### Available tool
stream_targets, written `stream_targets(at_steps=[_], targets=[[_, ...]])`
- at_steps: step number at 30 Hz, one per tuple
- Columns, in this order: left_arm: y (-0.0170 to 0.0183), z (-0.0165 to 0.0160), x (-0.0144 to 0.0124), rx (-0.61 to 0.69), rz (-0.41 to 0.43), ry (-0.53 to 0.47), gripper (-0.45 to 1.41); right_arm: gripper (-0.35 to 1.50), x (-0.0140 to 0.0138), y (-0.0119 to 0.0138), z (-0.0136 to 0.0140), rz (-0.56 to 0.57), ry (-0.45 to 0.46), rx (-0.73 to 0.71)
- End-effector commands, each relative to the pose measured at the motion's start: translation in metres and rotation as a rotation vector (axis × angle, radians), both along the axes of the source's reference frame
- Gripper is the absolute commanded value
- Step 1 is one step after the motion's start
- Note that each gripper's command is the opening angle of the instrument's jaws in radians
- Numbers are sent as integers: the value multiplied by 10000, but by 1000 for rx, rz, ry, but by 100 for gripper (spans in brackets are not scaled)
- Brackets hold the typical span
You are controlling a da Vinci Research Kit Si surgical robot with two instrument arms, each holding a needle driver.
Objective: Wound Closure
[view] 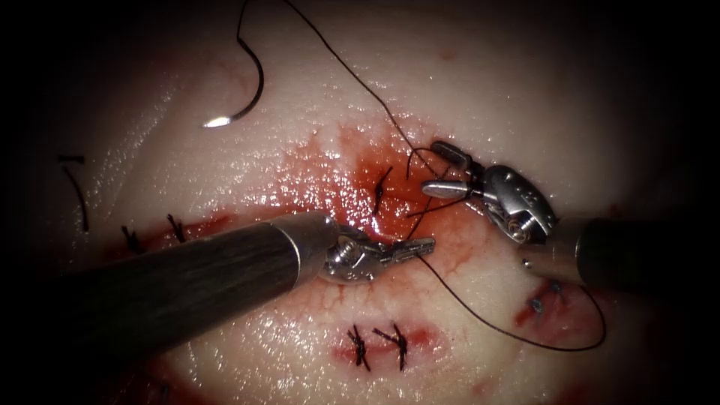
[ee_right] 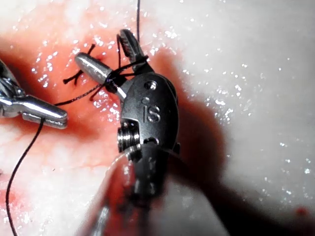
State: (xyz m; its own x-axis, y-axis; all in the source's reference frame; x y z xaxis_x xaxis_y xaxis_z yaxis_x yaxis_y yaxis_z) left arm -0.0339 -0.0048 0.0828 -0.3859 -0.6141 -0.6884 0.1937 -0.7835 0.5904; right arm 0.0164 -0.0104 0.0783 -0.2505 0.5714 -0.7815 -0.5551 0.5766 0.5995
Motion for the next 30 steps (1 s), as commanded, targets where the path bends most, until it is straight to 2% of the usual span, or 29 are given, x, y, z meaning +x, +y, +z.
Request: stream_targets(at_steps=[1, 3, 5, 6, 7, 8, 10, 20, 24, 28, 30], targets=[[1, 6, -6, -1, 0, -1, -45, 62, 8, -3, 3, 4, 4, 1], [0, 6, -6, -1, 0, -1, -45, 59, 9, -2, 0, 5, 5, 4], [0, 6, -6, -1, 0, -1, -45, 39, 10, -2, -3, 5, 2, 2], [0, 6, -6, -1, 0, -1, -45, -5, 10, -2, -4, 4, -2, -1], [0, 6, -6, -1, 0, -1, -45, -5, 10, -2, -4, 4, -2, -1], [0, 6, -6, -1, 0, -1, -45, -35, 11, -2, -4, 4, -2, -1], [0, 5, -6, -1, 0, -1, -45, -35, 12, -2, -5, 18, -35, 19], [3, 1, 1, 4, 0, -1, -45, -35, 14, -2, -11, 3, -54, 23], [32, -22, 33, 31, -51, 21, -45, -35, 18, -10, -17, 1, -108, 54], [82, -49, 73, 67, -146, 22, -45, -35, 34, -19, -25, -1, -289, -28], [89, -51, 78, 69, -154, 25, -45, -35, 37, -20, -26, 7, -306, -21]])
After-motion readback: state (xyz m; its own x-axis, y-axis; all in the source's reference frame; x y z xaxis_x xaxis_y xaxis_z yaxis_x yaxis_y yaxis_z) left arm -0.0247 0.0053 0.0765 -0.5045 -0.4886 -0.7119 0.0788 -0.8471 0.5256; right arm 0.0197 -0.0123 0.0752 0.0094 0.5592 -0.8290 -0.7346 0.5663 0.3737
